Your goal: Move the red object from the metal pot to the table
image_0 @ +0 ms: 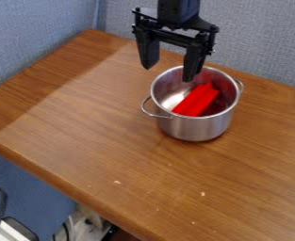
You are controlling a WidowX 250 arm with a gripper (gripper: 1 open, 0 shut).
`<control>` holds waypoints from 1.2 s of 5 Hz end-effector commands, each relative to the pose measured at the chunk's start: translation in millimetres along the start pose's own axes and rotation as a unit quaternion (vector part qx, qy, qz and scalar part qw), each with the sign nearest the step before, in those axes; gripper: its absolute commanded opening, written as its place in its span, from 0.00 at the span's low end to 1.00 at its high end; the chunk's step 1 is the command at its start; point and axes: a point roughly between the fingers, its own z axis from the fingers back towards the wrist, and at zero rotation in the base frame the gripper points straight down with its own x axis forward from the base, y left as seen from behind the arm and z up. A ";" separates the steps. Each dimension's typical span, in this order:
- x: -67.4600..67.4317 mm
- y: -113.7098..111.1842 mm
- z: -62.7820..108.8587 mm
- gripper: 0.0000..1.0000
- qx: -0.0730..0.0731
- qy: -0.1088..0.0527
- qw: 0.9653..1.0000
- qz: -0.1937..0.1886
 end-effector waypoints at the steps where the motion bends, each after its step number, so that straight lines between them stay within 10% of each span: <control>1: 2.0 -1.7 -6.3 1.00 0.001 0.004 1.000 -0.002; 6: 25.4 -29.1 -24.7 1.00 0.018 -0.026 0.999 -0.011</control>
